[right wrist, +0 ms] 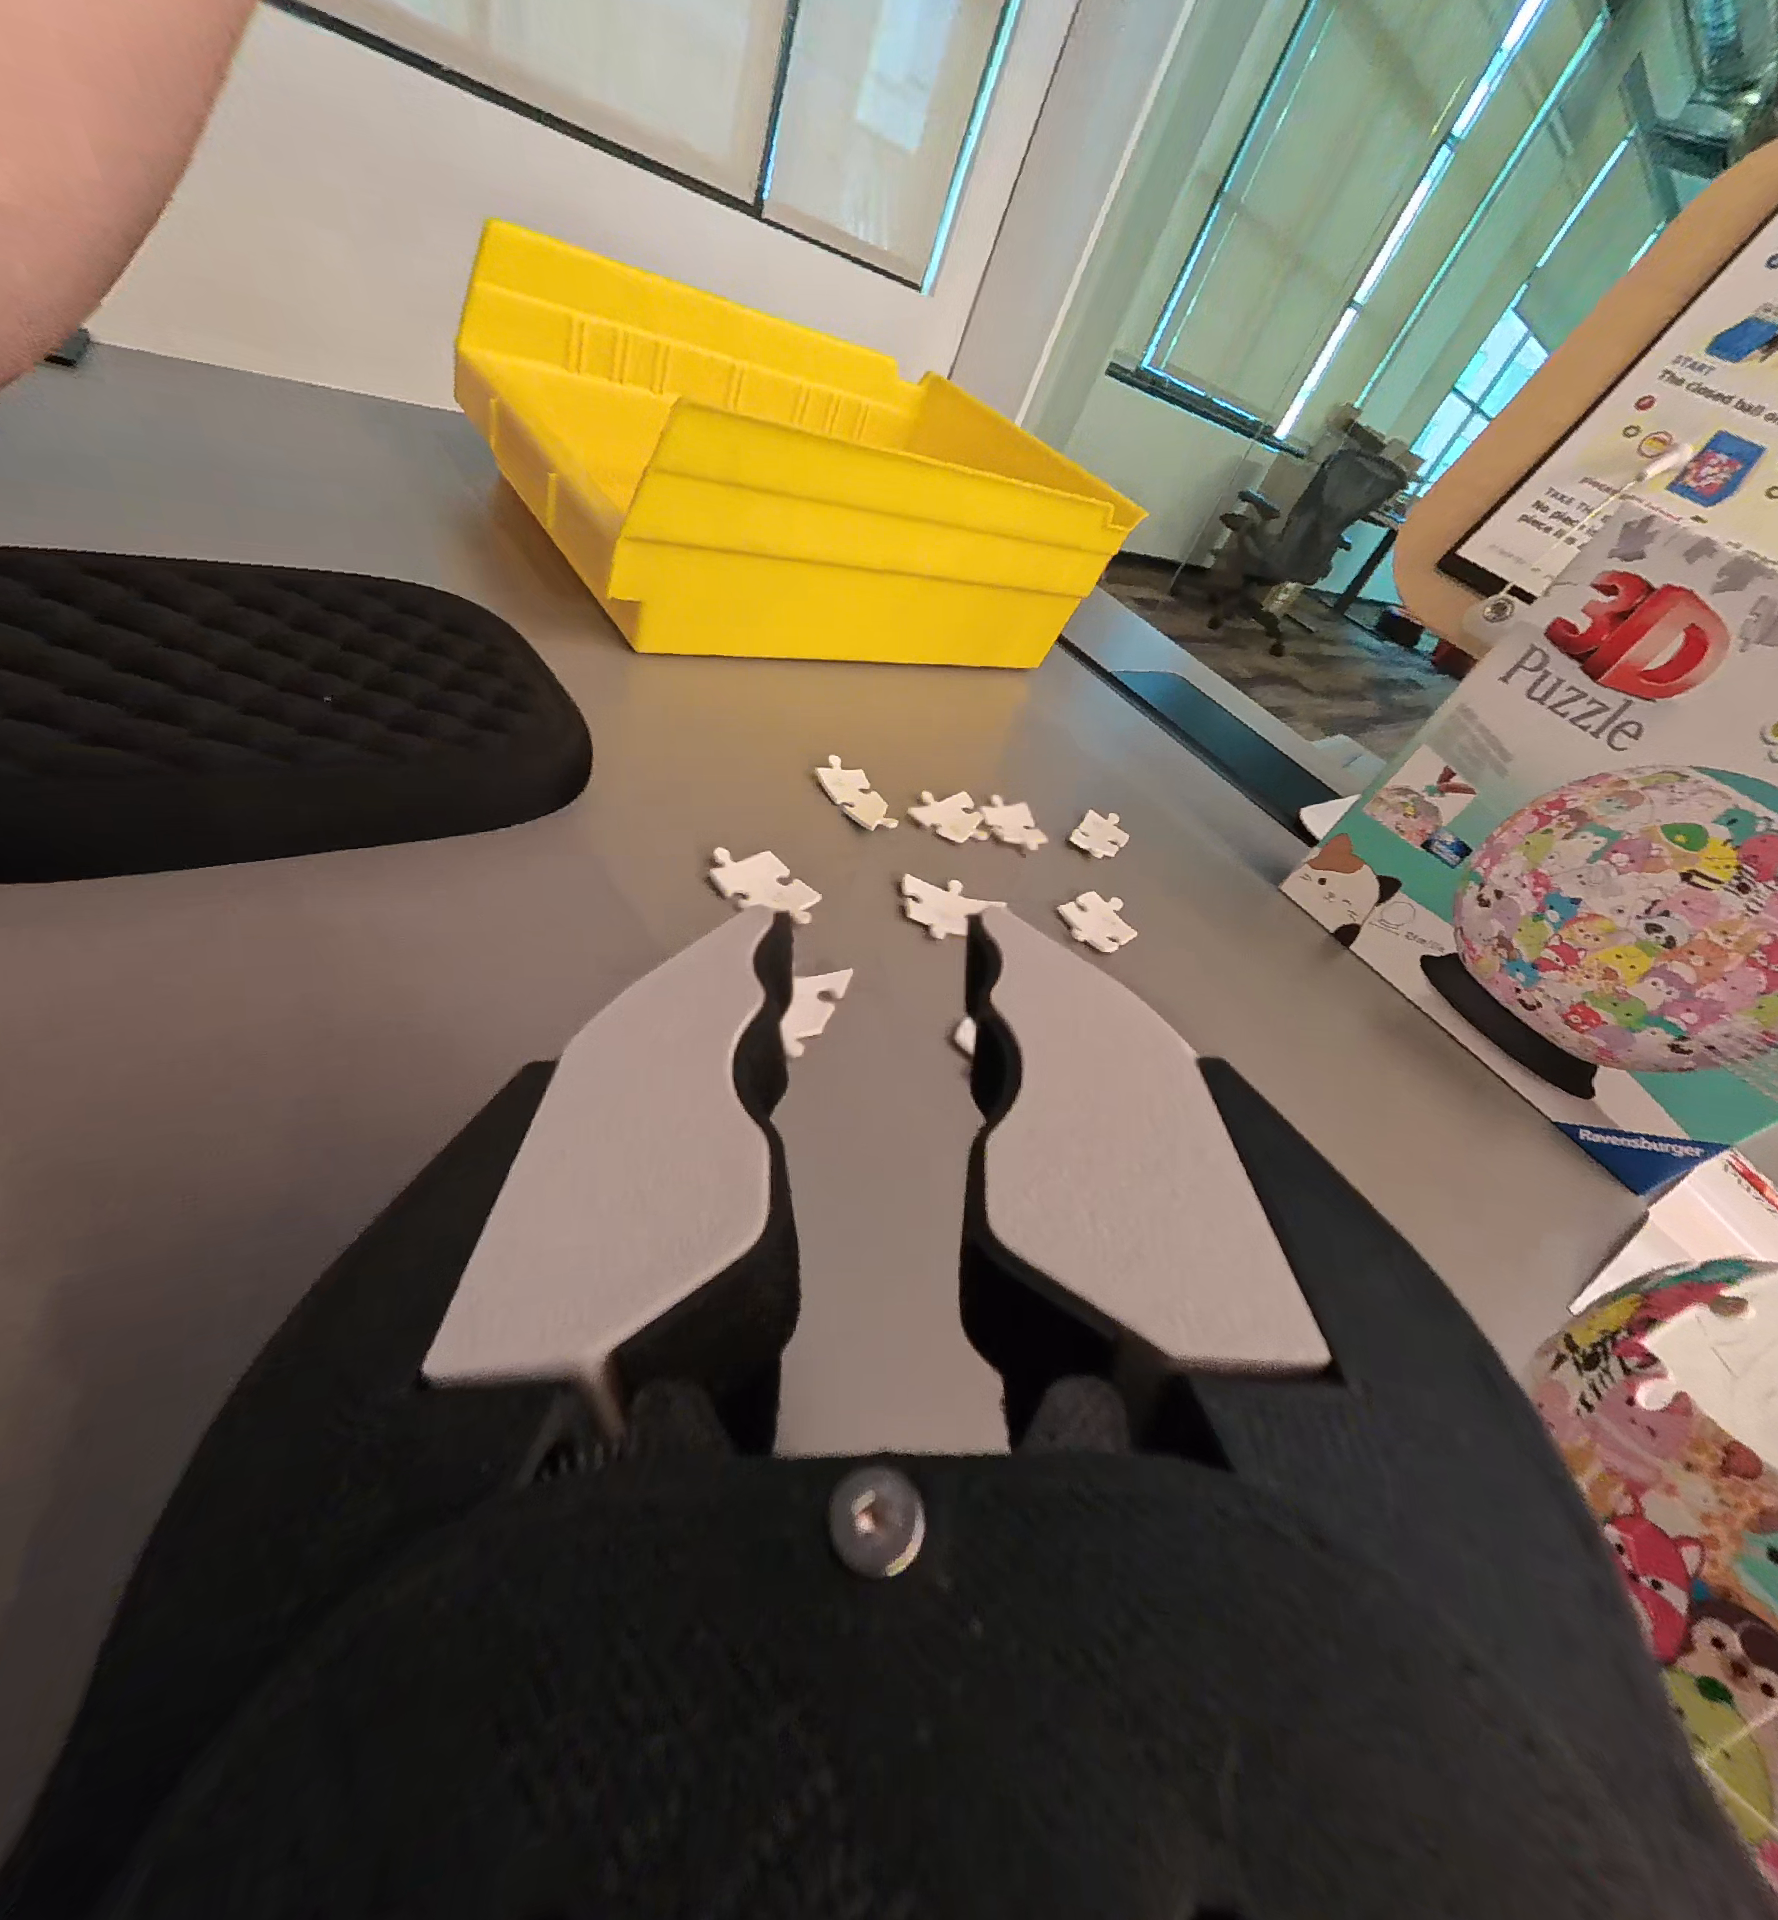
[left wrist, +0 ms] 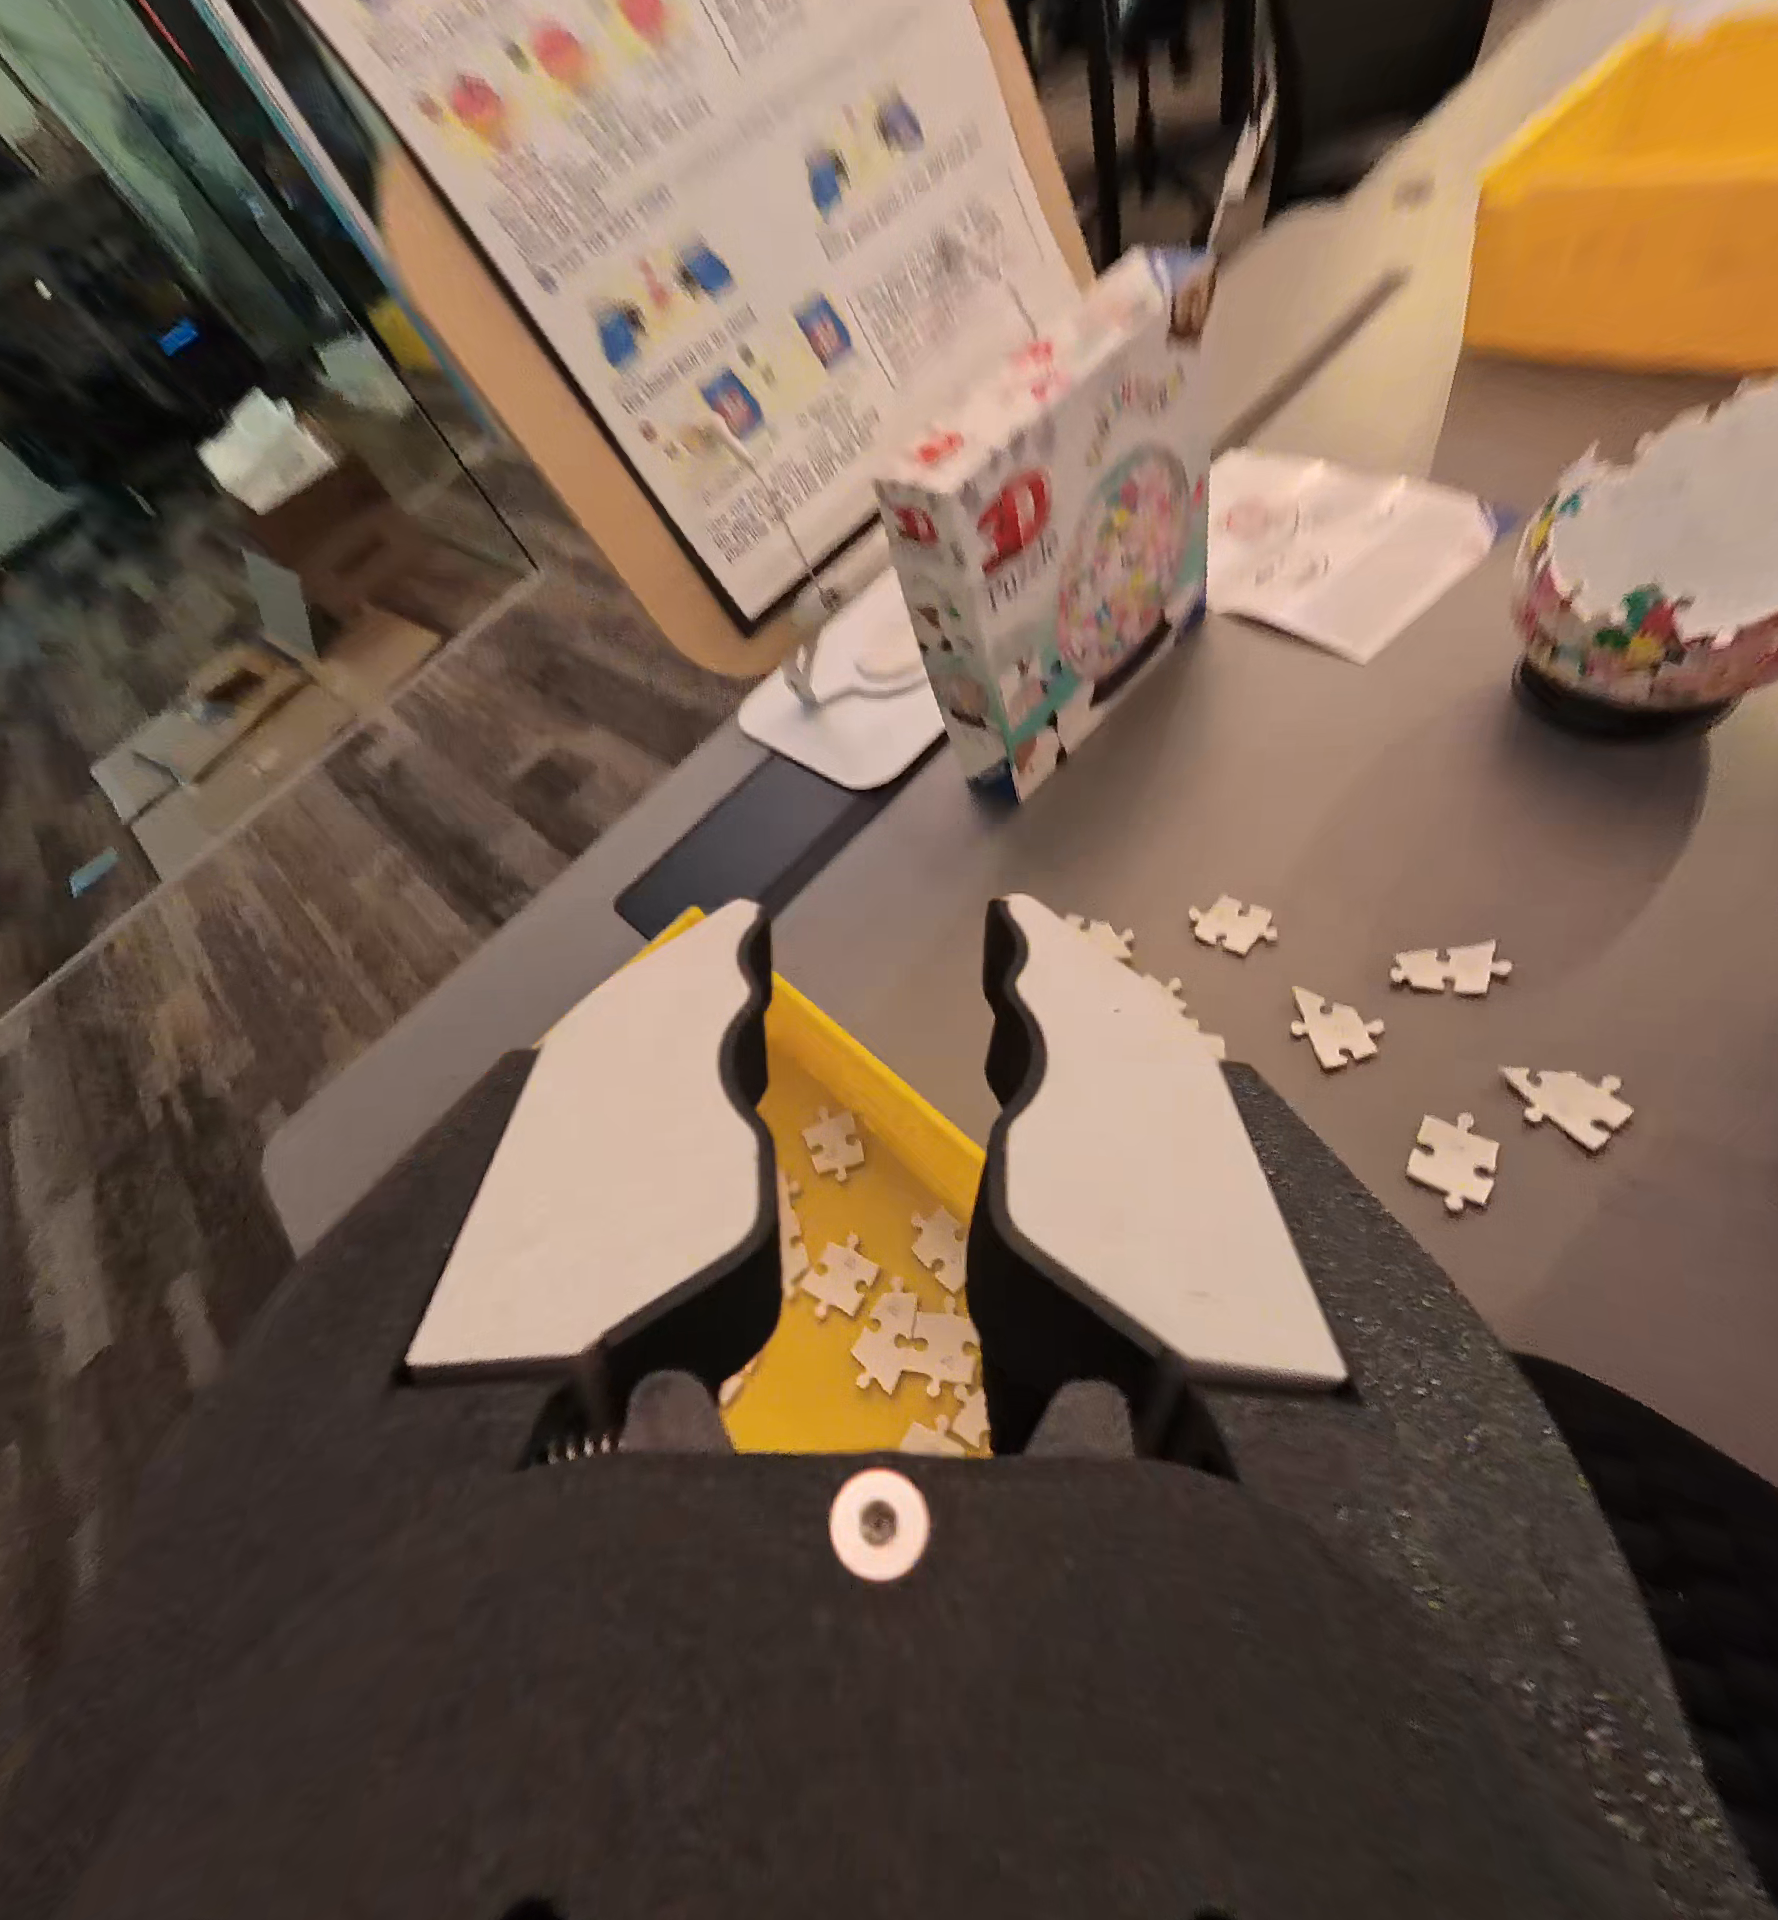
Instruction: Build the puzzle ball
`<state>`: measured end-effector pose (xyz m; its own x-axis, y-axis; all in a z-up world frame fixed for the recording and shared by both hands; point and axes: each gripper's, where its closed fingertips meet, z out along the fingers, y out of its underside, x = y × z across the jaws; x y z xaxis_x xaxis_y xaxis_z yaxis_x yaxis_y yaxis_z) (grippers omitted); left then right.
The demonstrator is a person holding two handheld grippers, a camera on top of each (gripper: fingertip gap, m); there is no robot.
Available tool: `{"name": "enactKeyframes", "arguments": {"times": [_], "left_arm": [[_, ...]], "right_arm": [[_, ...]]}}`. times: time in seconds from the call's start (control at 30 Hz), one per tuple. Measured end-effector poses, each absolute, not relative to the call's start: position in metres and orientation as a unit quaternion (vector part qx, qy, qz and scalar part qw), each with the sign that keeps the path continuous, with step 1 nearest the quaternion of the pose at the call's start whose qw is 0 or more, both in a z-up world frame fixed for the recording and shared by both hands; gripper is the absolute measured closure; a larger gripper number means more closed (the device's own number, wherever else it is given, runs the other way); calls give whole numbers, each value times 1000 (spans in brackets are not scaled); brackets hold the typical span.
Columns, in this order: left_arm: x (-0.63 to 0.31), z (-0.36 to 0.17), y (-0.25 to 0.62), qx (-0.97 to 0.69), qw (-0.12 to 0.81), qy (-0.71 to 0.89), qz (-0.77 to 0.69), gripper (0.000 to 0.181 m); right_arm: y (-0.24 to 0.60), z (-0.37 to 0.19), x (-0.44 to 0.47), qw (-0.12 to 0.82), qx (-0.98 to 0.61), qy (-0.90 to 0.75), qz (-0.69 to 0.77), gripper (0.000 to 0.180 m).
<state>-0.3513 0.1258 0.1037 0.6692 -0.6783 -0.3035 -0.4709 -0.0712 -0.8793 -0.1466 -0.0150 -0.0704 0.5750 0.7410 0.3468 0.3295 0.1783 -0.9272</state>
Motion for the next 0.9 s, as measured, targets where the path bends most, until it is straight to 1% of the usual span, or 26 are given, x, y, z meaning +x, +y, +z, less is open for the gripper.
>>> {"name": "enactKeyframes", "arguments": {"times": [0.07, 0.13, 0.27, 0.37, 0.47, 0.57, 0.73, 0.9], "left_arm": [[-372, 115, 124, -707, 585, 382, -110, 139], [-393, 116, 127, -703, 599, 365, -116, 137], [-427, 100, 144, -731, 582, 343, -100, 137], [-431, 68, 152, -760, 528, 369, -88, 141], [-441, 30, 162, -796, 453, 399, -31, 141], [-451, 5, 174, -831, 403, 383, -7, 144], [-465, -27, 188, -865, 344, 364, 20, 144], [-495, -39, 199, -895, 319, 307, 62, 145]], "right_arm": [[-10, -69, -144, 643, -621, -420, 159, 147], [-5, -68, -142, 650, -622, -408, 156, 144], [4, -69, -145, 660, -619, -401, 141, 135], [6, -72, -152, 663, -610, -414, 128, 129], [1, -72, -161, 664, -595, -432, 133, 129], [-1, -70, -164, 672, -580, -442, 130, 129], [4, -68, -161, 677, -585, -428, 132, 129], [4, -69, -162, 673, -587, -430, 133, 130]]}}
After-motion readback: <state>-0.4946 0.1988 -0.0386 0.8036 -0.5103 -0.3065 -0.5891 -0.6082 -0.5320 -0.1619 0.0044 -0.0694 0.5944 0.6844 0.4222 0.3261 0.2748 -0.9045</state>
